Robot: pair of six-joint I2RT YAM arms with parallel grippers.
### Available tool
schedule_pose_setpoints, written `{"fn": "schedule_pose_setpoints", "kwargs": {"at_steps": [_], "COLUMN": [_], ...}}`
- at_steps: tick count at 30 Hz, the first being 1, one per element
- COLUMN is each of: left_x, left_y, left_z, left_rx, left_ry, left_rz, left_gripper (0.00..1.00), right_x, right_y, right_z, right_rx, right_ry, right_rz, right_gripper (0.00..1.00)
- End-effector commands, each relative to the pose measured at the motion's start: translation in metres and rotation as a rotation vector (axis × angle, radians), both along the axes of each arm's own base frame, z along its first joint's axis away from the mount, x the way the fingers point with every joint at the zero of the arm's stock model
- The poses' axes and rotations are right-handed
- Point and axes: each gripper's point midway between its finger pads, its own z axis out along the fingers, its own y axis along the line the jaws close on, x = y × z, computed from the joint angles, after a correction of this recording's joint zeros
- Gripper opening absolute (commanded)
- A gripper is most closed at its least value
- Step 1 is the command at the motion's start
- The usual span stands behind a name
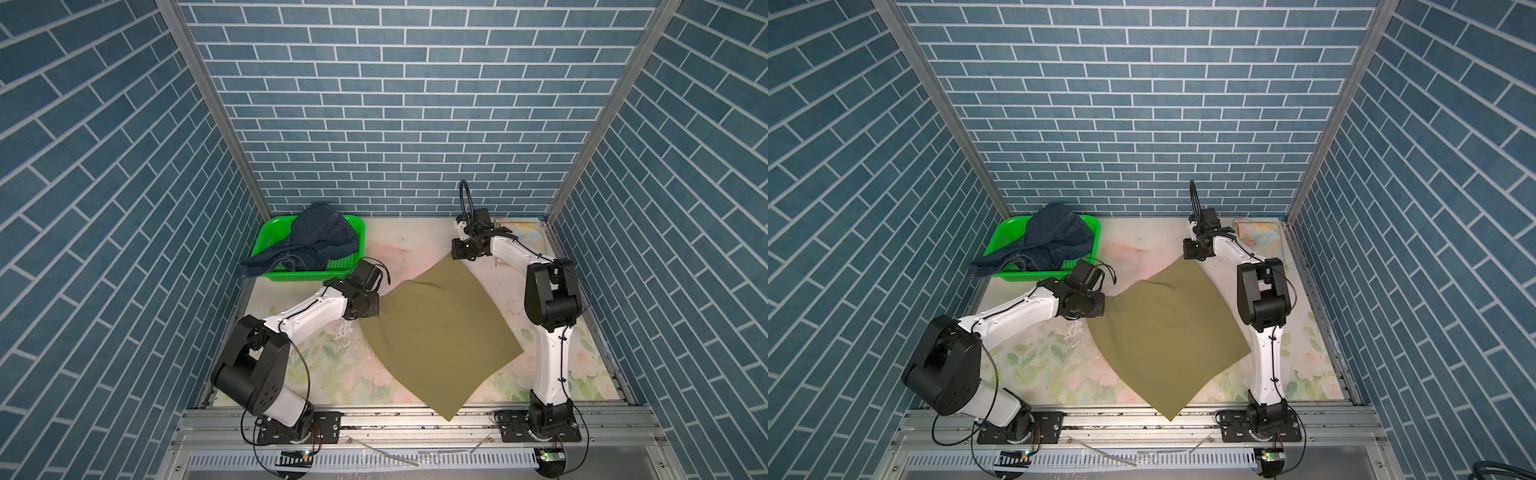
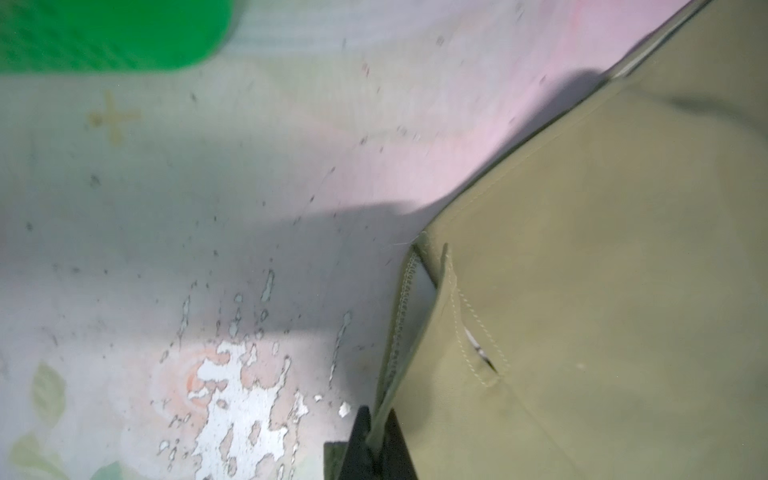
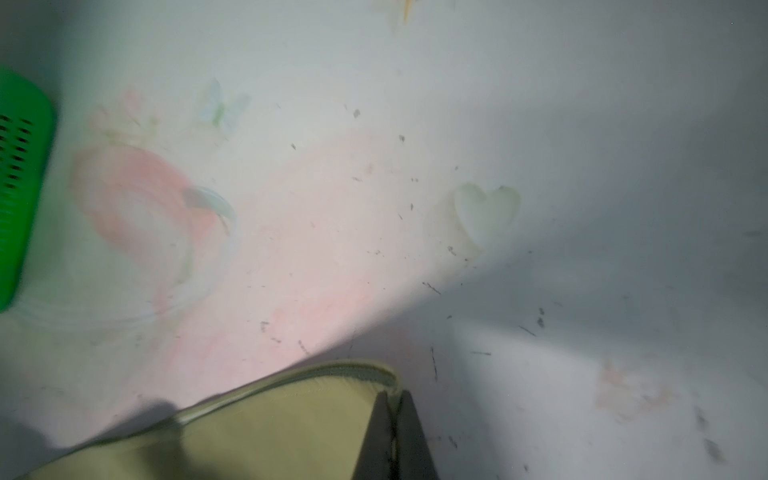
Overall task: Fold and stack the skirts
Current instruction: 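Lift the khaki skirt by its edges with both grippers toward the far wall, then lay the khaki skirt flat on the table with both grippers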
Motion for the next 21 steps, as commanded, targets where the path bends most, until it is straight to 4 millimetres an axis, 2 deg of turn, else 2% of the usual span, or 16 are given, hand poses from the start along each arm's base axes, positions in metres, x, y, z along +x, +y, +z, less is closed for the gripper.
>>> {"fn": "schedule_pose_setpoints", "kwargs": {"at_steps": [1,4,7,9,12,15,17,18,19,21], "left_x": [0.020,0.047,0.087,0.115,0.133,0.130,0.120,0.113,0.106,0.087], "left_y": [-0.008,-0.023,-0.029,-0.031,-0.038,-0.041,-0.040,-0.041,-0.043,-0.047], "left_z": [0.039,0.073,0.117,0.162,0.238,0.290,0.301,0.299,0.295,0.273], "left_rx": [-0.013,-0.031,-0.046,-0.041,-0.060,-0.080,-0.046,-0.026,-0.016,-0.019], "left_ry": [-0.075,-0.147,-0.227,-0.317,-0.459,-0.566,-0.607,-0.616,-0.625,-0.626], "left_rz": [-0.038,-0.077,-0.092,-0.101,-0.133,-0.168,-0.184,-0.198,-0.215,-0.240], "left_gripper": [0.00,0.00,0.00,0.00,0.00,0.00,0.00,0.00,0.00,0.00], "right_x": [0.000,0.011,0.025,0.029,0.023,0.004,-0.012,-0.023,-0.032,-0.059], "right_y": [-0.028,-0.044,-0.051,-0.053,-0.054,-0.057,-0.060,-0.062,-0.064,-0.068], "right_z": [0.074,0.111,0.162,0.205,0.271,0.314,0.321,0.318,0.313,0.287], "right_rx": [-0.012,0.005,0.023,0.049,0.075,0.093,0.100,0.101,0.108,0.121], "right_ry": [-0.115,-0.168,-0.270,-0.355,-0.478,-0.552,-0.563,-0.565,-0.570,-0.565], "right_rz": [-0.109,-0.162,-0.176,-0.180,-0.171,-0.157,-0.148,-0.148,-0.148,-0.148], "right_gripper": [0.00,0.00,0.00,0.00,0.00,0.00,0.00,0.00,0.00,0.00]}}
